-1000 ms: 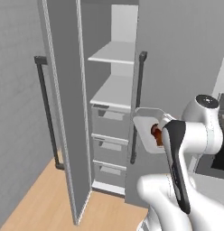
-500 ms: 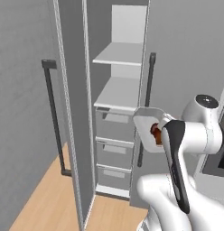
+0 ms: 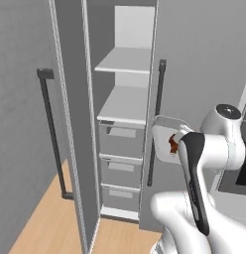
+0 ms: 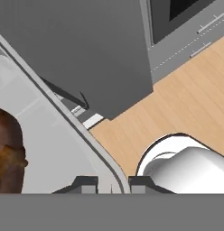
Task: Take the meat container that has the chicken drumstick and place it on the second highest rack of the freezer. Then take the vegetable container that has the lemon and eggplant and place it on the highest rack of the freezer.
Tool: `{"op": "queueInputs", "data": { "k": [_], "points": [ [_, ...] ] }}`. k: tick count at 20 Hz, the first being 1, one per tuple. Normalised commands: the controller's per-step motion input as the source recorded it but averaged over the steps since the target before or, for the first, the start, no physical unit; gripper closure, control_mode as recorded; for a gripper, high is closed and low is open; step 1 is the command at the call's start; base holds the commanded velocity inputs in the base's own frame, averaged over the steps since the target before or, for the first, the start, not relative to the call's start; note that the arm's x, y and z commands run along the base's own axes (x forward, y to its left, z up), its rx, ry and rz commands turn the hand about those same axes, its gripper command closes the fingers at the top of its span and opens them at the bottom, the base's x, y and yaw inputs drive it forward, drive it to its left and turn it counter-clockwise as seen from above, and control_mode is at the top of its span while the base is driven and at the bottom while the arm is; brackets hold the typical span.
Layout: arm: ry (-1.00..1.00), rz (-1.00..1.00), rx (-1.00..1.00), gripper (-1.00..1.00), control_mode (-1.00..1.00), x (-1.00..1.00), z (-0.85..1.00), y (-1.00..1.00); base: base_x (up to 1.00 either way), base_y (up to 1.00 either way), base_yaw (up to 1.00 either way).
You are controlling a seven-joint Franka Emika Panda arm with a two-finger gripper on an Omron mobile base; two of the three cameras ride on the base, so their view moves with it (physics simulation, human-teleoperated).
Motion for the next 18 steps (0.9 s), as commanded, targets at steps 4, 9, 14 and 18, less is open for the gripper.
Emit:
{"op": "queueInputs", "data": {
  "k": [4,9,14,18],
  "points": [
    [0.0,0.0,0.0,1.0,1.0,0.0,0.0,0.0,0.55,0.09,-0.14],
    [0.0,0.0,0.0,1.0,1.0,0.0,0.0,0.0,0.25,0.18,-0.1],
    [0.0,0.0,0.0,1.0,1.0,0.0,0.0,0.0,0.05,0.59,-0.04],
    [0.0,0.0,0.0,1.0,1.0,0.0,0.0,0.0,0.31,0.3,-0.04]
  ]
}}
